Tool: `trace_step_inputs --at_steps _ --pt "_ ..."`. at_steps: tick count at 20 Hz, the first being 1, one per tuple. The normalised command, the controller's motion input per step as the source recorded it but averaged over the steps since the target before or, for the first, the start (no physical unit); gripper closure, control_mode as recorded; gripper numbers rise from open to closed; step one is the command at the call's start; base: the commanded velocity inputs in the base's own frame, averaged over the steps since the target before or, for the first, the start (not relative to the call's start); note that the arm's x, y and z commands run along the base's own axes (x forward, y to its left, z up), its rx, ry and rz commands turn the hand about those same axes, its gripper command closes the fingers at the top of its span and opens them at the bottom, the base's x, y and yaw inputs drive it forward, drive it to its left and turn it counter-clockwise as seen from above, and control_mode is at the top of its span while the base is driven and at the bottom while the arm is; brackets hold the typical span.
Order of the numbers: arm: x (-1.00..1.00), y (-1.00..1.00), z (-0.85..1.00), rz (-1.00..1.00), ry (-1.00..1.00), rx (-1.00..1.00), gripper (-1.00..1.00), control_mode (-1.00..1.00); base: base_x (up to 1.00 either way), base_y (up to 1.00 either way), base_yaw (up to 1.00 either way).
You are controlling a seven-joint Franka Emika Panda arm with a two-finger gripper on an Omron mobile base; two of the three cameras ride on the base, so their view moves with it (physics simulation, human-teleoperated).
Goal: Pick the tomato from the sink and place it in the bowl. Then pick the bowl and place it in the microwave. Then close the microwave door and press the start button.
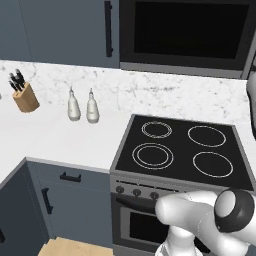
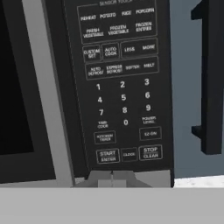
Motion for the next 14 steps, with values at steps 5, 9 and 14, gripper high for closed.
trace_step_inputs --at_steps 5,9,14 --pt "0.04 -0.08 -0.22 0.01 0.00 0.00 1.00 -1.00 0.00 0.00 0.00" --pt "0.16 0.00 -0.24 0.00 0.00 0.00 1.00 -1.00 0.00 0.00 0.00" --pt "0.26 0.00 -0.07 0.00 0.00 0.00 1.00 -1.00 0.00 0.00 0.00"
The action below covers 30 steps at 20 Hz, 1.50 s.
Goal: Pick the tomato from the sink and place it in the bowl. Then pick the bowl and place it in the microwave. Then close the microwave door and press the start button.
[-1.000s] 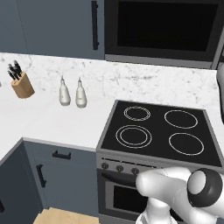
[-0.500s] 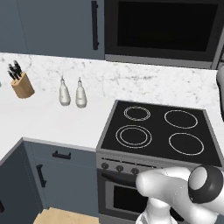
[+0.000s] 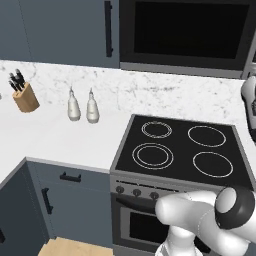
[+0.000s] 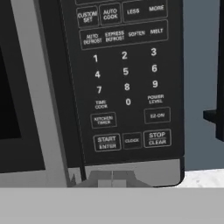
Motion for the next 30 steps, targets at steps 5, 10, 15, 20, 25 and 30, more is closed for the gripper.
trace_step_inputs --at_steps 5,10,15,20,25,30 --pt "0.23 0.00 0.00 0.00 0.00 0.00 1.00 -1.00 0.00 0.00 0.00" --pt "0.26 0.00 0.00 0.00 0.00 0.00 1.00 -1.00 0.00 0.00 0.00" --pt "0.29 -0.05 0.00 0.00 0.00 0.00 1.00 -1.00 0.00 0.00 0.00" --pt "0.22 -0.15 0.00 0.01 0.00 0.00 1.00 -1.00 0.00 0.00 0.00" --pt "0.22 -0.13 0.00 0.03 0.00 0.00 1.00 -1.00 0.00 0.00 0.00" --pt "0.67 -0.16 -0.27 0.07 0.00 0.01 1.00 -1.00 0.00 0.00 0.00"
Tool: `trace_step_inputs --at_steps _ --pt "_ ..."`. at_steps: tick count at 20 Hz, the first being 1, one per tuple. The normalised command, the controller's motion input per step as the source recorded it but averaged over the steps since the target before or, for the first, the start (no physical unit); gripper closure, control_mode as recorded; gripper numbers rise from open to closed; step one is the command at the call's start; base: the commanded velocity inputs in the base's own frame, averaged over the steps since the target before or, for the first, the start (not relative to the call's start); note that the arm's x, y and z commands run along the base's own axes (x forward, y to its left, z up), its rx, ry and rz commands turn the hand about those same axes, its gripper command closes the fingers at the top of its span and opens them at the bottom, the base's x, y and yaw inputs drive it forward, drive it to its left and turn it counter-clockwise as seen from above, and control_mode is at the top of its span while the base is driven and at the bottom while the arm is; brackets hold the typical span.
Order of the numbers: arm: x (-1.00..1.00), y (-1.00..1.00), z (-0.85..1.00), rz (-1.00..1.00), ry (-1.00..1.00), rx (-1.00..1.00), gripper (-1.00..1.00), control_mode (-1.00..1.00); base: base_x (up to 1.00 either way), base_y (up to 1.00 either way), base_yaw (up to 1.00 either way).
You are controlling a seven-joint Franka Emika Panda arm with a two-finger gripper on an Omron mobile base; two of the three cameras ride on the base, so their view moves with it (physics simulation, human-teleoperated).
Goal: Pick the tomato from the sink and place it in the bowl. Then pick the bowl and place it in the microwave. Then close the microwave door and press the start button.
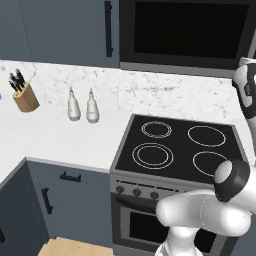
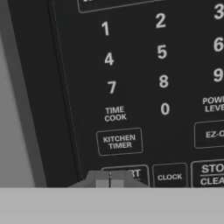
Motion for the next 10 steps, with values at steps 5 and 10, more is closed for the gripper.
trace_step_inputs --at_steps 5,10 --pt "0.60 -0.06 -0.45 0.14 0.00 0.07 1.00 -1.00 0.00 0.00 0.00" --pt "-0.93 0.02 0.00 0.02 -0.14 0.03 1.00 -1.00 0.00 0.00 0.00"
